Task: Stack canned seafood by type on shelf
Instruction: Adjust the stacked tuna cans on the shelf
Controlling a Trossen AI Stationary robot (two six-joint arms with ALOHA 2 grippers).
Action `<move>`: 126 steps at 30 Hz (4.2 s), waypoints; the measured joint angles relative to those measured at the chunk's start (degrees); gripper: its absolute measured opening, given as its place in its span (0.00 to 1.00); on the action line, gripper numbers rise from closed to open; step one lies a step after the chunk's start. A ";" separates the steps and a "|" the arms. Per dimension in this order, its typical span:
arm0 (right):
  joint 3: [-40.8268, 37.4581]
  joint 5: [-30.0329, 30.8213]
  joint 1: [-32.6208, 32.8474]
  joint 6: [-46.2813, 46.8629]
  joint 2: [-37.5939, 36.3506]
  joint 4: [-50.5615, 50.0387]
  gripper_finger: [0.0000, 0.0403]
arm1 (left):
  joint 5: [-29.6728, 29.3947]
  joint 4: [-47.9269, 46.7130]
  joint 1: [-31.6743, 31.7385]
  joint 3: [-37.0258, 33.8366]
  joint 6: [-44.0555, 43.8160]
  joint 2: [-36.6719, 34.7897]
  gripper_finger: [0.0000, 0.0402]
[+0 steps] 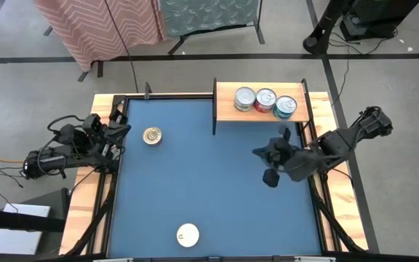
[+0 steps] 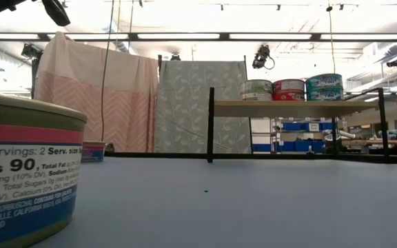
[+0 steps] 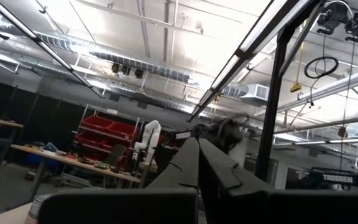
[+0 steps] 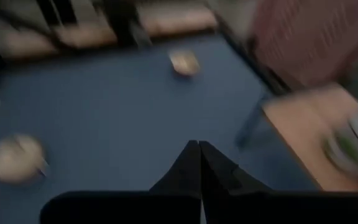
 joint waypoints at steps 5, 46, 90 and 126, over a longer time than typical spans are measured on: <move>0.01 -0.99 -2.19 9.63 1.05 -20.46 0.01 | -0.75 -0.70 0.00 -0.03 0.00 0.02 0.01; -28.61 7.13 -27.69 -3.90 -1.90 1.27 0.01 | -0.99 -1.05 0.00 -0.07 1.44 0.02 0.01; -28.68 13.30 -44.20 -6.25 -1.93 -2.65 0.00 | 1.39 0.90 0.00 -0.04 0.73 -0.02 0.01; -16.71 6.39 -31.77 -6.78 -1.88 -0.80 0.00 | 2.23 0.94 0.00 -0.04 -0.52 0.02 0.01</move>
